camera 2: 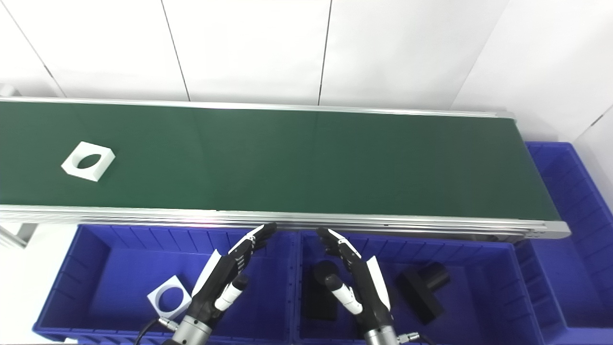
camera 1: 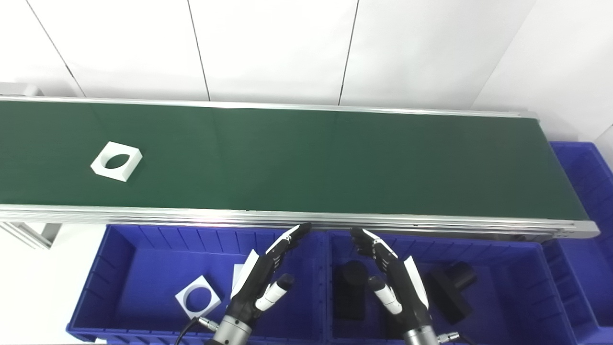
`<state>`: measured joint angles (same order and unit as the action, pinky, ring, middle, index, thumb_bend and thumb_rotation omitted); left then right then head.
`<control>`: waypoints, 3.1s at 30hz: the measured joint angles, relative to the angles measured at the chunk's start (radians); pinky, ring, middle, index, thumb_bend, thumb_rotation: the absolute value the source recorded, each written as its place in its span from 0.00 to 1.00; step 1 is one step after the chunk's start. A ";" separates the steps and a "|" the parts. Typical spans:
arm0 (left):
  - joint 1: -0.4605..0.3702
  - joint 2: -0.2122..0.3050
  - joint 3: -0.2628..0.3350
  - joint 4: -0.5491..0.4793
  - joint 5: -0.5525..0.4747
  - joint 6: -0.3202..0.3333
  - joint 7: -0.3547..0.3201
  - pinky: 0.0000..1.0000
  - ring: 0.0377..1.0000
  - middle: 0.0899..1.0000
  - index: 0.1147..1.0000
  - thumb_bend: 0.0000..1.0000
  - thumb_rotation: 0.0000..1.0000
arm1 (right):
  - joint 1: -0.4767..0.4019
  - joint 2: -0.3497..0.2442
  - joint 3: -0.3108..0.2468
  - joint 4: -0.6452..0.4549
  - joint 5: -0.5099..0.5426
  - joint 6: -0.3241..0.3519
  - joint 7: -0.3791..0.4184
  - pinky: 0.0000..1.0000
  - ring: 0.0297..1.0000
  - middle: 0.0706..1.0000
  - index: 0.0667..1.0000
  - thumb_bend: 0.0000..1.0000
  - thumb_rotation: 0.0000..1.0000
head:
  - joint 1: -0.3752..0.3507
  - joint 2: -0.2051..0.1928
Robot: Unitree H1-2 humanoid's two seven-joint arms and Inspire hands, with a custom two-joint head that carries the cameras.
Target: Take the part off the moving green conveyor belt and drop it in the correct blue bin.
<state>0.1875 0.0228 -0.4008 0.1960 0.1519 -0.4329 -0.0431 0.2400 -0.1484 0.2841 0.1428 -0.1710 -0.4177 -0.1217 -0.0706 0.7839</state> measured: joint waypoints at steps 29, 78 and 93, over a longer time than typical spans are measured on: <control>-0.049 0.012 -0.121 0.149 0.058 -0.001 0.156 0.80 0.86 0.87 0.83 0.77 0.96 | -0.021 -0.060 0.064 0.139 0.045 -0.002 -0.057 0.81 0.84 0.84 0.80 0.84 1.00 | 0.225 -0.252; -0.082 0.033 -0.210 -0.047 0.038 -0.003 0.220 0.77 0.84 0.84 0.80 0.87 0.89 | -0.050 -0.085 0.099 0.175 0.066 -0.002 -0.078 0.84 0.87 0.86 0.81 0.83 1.00 | 0.281 -0.287; -0.301 0.069 -0.020 -0.123 0.155 -0.003 0.138 0.79 0.88 0.89 0.87 0.84 0.52 | -0.068 -0.077 0.123 0.198 0.056 -0.002 -0.101 0.83 0.86 0.85 0.81 0.89 1.00 | 0.261 -0.296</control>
<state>-0.1137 0.0916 -0.4204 0.0732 0.3065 -0.4360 0.0944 0.1722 -0.2256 0.4072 0.3407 -0.1148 -0.4196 -0.2224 0.1903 0.4878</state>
